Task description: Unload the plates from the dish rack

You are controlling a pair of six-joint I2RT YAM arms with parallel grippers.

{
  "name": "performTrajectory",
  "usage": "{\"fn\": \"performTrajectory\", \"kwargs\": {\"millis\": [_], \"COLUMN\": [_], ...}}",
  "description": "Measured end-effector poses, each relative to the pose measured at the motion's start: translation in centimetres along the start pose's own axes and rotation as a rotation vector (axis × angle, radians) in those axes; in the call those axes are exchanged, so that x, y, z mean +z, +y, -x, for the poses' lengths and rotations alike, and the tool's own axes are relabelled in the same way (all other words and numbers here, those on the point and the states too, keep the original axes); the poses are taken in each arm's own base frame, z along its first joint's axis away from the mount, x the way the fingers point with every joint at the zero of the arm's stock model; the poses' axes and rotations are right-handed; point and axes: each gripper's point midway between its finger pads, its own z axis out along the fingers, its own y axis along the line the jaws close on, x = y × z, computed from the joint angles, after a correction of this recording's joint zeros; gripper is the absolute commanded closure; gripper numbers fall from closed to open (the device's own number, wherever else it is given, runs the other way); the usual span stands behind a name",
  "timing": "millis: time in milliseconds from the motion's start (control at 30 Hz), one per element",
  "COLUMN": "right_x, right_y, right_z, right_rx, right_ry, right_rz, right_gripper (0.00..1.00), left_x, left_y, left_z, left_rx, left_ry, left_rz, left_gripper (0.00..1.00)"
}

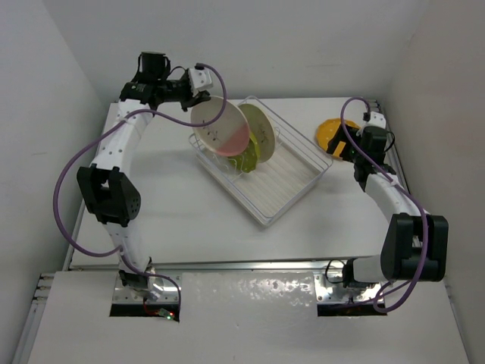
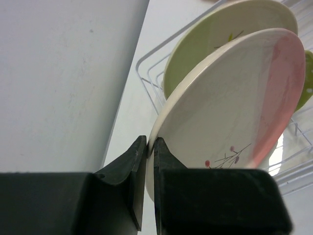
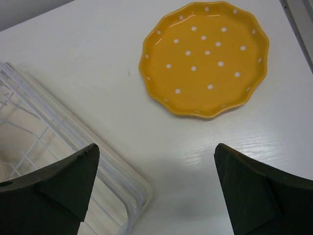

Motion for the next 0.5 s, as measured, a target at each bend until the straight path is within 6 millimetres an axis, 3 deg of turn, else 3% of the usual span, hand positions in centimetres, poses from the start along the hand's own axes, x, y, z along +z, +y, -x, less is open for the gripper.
{"fn": "performTrajectory", "kwargs": {"millis": [233,500], "right_x": [0.1,0.6], "right_y": [0.0,0.1], "right_z": [0.2,0.3], "right_rx": [0.0,0.005], "right_ry": [-0.007,-0.008], "right_rz": [0.002,0.002], "right_gripper": [0.01,0.01], "left_x": [-0.8,-2.5], "left_y": [-0.9,-0.3], "left_z": [-0.3,2.1], "left_rx": [0.021,0.071], "left_ry": [0.042,0.027], "left_rz": [-0.024,0.008], "left_gripper": [1.0,1.0]}}
